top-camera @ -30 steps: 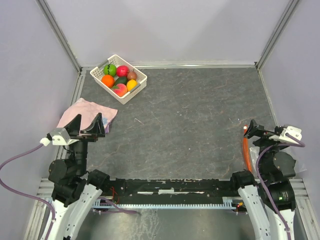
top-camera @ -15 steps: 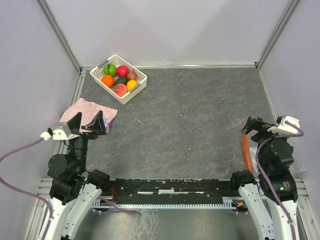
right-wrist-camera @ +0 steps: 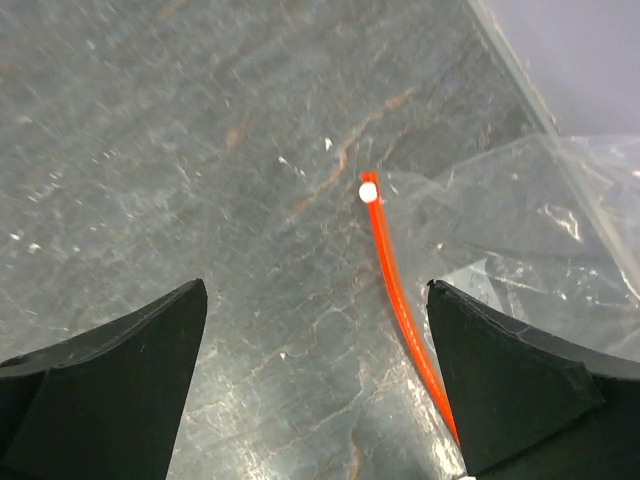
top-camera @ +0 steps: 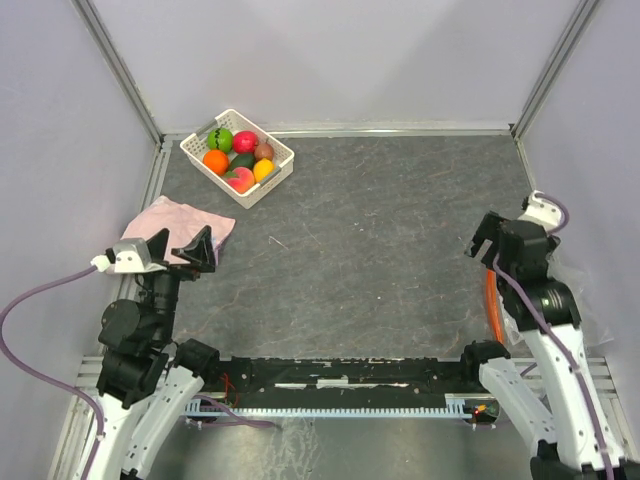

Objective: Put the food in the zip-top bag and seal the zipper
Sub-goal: Pick up the zipper food storage bag at the corner of the board.

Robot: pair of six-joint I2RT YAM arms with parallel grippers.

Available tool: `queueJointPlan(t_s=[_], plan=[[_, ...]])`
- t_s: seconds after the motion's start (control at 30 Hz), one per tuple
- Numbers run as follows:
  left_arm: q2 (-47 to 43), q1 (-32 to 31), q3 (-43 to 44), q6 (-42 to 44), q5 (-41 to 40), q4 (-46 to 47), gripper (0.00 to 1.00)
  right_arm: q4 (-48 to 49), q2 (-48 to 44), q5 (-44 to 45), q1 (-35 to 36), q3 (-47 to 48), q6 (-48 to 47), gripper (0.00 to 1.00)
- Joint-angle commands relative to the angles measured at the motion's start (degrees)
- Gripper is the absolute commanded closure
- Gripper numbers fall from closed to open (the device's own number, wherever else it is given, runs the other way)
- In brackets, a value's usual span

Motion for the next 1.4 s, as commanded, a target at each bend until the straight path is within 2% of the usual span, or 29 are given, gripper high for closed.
queueJointPlan(t_s=[0.0, 0.23, 0.57, 0.67, 0.77, 0.97, 1.37], plan=[[1.44, 0.31, 1.14, -0.93, 3.0, -1.15, 0.0, -4.51, 9.1, 3.51, -0.21, 2.29, 4.22, 0.01], [2.43, 0.36, 0.62, -1.06, 6.17, -0.84, 0.01, -5.78, 23.8, 14.37, -0.31, 1.5, 8.64, 0.02], [0.65, 0.39, 0.48, -1.11, 6.2, -1.48, 0.0, -7.11, 39.49, 15.81, -0.62, 3.88, 7.64, 0.12], [-0.77, 0.4, 0.23, -0.95, 5.38, -1.61, 0.0, -7.2, 43.16, 15.91, -1.14, 4.99, 6.86, 0.2], [-1.93, 0.35, 0.03, -0.85, 4.77, -1.51, 0.0, -7.03, 46.7, 16.47, -1.56, 5.78, 6.12, 0.27], [-2.62, 0.33, 0.01, -0.74, 5.03, -1.41, 0.0, -8.02, 51.75, 15.59, -2.41, 7.41, 5.68, 0.34], [-3.24, 0.38, 0.0, -0.67, 4.91, -1.41, 0.0, -5.67, 58.33, 19.08, -5.3, 7.46, 5.18, 0.4]])
